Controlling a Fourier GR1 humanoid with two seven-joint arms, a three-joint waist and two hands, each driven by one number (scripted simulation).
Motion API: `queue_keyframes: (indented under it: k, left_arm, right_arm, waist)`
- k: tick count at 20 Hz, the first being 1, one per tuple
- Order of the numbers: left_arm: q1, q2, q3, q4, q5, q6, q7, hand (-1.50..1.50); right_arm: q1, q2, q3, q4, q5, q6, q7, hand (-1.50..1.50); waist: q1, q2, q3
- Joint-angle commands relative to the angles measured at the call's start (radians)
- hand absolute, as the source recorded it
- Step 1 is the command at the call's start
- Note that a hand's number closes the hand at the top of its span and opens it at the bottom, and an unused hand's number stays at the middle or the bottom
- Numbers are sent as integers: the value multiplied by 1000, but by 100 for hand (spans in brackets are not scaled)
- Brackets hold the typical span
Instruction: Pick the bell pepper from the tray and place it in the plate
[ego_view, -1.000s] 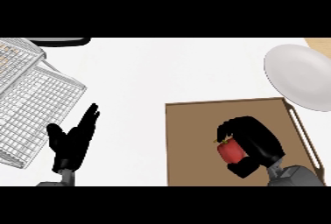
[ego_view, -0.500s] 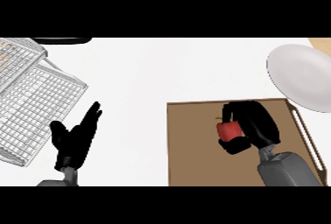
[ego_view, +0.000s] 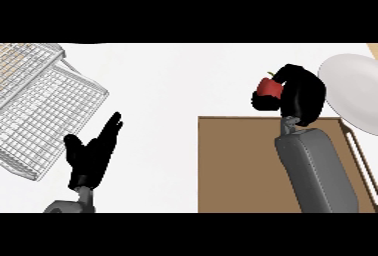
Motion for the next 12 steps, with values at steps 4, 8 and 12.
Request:
queue_keyframes:
  k: [4,8,12]
  left_arm:
    - [17,-10,-17,38,-3,-7,23,0]
    - [9,0,13,49,12,-9,30,0]
    - [54,4,8,53,11,-30,-14,0]
  right_arm:
    - [-237,74,-114,202,285,-282,333,150]
    - [-295,61,-200,290,334,-419,371,150]
    - [-264,68,-272,315,344,-618,327,150]
  waist:
    - [15,6,-3]
    - [-17,-2,-1]
    - [-26,-3,-1]
